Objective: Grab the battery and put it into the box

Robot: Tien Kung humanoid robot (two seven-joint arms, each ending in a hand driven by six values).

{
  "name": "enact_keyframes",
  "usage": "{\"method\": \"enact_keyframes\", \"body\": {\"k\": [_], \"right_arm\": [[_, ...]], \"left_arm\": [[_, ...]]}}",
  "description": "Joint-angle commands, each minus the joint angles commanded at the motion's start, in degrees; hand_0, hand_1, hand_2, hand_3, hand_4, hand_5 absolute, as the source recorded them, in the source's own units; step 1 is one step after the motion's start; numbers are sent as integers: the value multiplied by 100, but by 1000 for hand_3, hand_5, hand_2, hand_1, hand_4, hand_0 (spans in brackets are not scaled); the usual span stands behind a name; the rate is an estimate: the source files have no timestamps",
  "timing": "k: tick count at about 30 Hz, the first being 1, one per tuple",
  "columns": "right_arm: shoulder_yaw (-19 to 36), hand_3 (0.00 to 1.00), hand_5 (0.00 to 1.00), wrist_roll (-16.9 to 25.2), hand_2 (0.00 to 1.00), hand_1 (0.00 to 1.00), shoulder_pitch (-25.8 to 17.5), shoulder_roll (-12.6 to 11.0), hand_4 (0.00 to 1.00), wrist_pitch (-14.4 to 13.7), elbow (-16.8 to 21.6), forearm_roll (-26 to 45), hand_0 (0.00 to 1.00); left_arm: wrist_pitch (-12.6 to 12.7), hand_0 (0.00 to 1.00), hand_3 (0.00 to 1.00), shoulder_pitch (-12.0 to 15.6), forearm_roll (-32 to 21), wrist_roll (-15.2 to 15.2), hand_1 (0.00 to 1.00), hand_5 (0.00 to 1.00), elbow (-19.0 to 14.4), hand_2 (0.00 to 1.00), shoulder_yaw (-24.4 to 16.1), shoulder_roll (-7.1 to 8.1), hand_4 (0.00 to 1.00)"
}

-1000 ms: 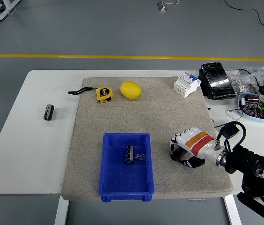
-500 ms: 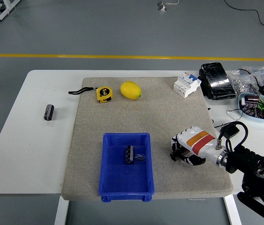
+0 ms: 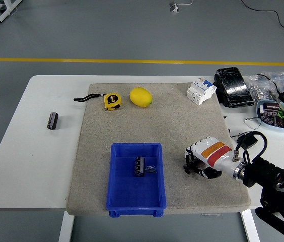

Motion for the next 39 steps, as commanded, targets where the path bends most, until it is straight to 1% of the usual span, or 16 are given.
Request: {"method": "enact_keyframes", "body": {"k": [1,14,21,31,36,39], "right_arm": [[7,472,2,-2,467,399,2,-5,775,-1,20,5,428],[76,471,2,-29,466,399,8,-58,770,36,170,-51,423],[202,470,2,-88,465,398,24,-109,768,96,393,-102,421],[454,472,2,-219,467,398,173,-160,772,188,988,-161,418],[522,472,2,-333,467,398,234,-10,772,225,1353,-164,418],[433,473,2,-396,468,399,278,75,775,251,1606,-157,418]], "left_arm": [[-1,687,620,0,0,-1,664,675,0,683,0,1,627],[-5,687,620,12,-22,5,662,675,2,683,14,12,627],[-4,687,620,20,-55,0,664,675,7,681,35,21,627],[-17,687,620,45,-29,15,655,675,15,680,12,45,627],[-12,687,620,56,-13,25,655,675,19,680,-1,56,627],[-18,687,620,45,-9,24,650,675,21,680,2,64,627]]}}
